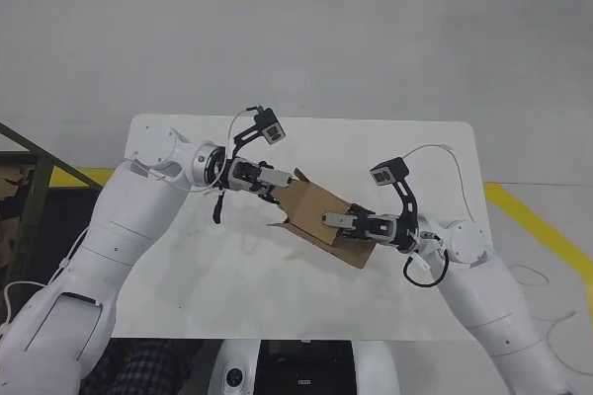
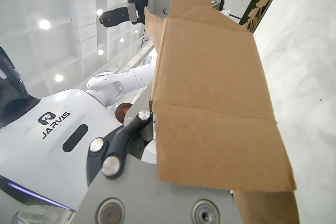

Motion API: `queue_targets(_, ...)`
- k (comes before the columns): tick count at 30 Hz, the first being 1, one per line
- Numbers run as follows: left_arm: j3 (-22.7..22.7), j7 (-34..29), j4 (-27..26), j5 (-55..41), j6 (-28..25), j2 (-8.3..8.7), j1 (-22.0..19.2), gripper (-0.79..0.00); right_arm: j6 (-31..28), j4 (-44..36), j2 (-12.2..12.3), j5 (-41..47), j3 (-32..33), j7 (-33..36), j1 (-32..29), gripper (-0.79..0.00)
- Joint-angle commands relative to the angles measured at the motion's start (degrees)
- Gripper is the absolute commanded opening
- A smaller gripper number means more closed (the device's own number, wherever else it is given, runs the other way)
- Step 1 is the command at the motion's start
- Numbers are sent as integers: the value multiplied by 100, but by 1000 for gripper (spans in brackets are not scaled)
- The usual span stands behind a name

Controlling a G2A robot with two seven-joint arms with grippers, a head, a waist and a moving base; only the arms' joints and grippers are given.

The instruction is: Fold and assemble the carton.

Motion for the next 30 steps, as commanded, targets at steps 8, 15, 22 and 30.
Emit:
queue_targets(8,26,44,-177,177,0,-21,31,0,6,1,-12,18,-28,10,-11,-785)
queue_targets(15,-229,201,-99,473,-70,43,107,0,-31,34,-3,89,66,24,-36,-785)
queue_targets(22,-597,245,-128,553,-30,143,308,0,-53,100,11,104,197,-51,-57,-785)
queue_targets(30,-761,167,-251,596,90,202,480,0,0,376,34,38,432,-391,-76,-785)
